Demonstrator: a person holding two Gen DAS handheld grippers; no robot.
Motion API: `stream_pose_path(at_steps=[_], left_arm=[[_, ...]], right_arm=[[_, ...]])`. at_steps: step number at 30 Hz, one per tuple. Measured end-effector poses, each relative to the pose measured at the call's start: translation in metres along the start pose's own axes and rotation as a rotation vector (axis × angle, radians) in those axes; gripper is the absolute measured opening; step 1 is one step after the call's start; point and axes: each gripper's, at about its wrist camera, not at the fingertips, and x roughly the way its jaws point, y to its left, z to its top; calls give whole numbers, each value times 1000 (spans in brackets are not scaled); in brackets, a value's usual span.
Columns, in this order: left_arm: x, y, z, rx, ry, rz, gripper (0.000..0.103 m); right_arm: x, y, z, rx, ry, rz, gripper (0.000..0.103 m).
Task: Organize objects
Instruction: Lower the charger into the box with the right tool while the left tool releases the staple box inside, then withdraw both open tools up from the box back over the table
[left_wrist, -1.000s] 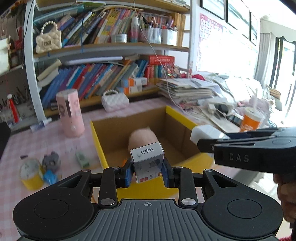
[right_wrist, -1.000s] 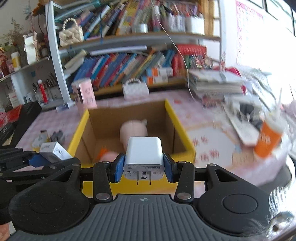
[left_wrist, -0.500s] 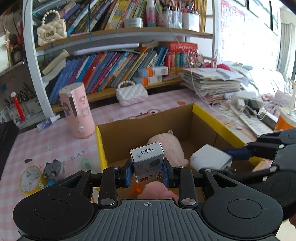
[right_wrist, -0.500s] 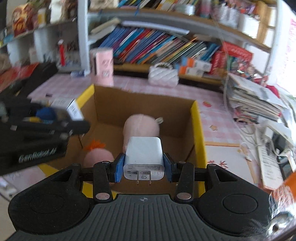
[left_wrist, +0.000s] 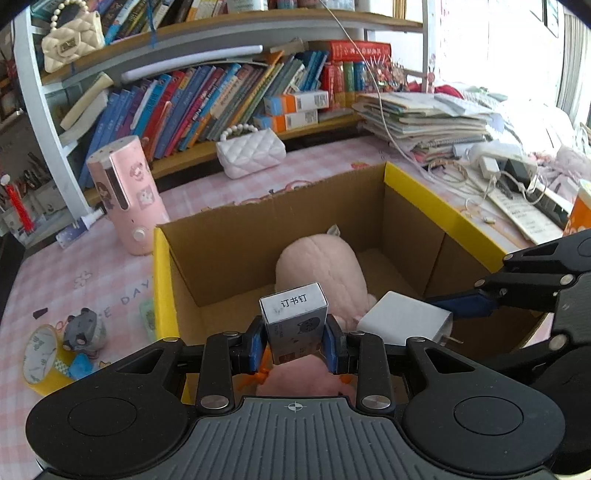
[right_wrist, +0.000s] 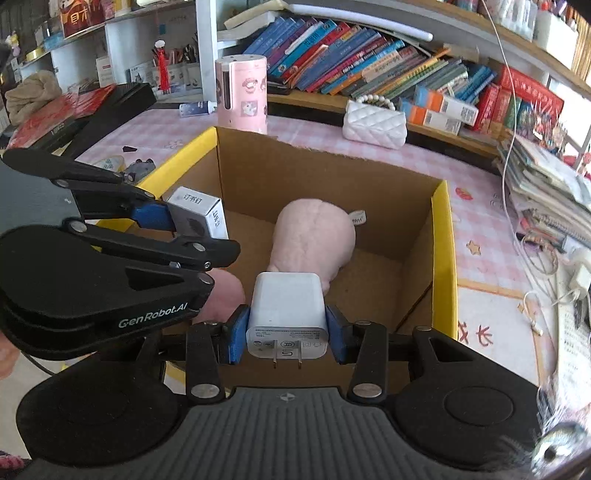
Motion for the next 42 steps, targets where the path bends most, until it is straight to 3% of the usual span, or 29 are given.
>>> stream_pose_path(at_steps=[11,30,35,37,42], left_arm=[[24,8,-2,-34,36,13,30],[35,1,9,-17,27,-2,31],[28,-1,6,-28,-12,8,38],[21,-1,6,-33,-36,4,51],[-5,0,5,-49,-117,-2,69]], right_arm=[[5,-25,-7,210,54,90,41],[4,-33,-6,240,50,58,41],[3,-32,-7,233,39,53,41],[-1,-28,-9,226,18,29,44],[-12,-24,-10,254,-25,16,44]])
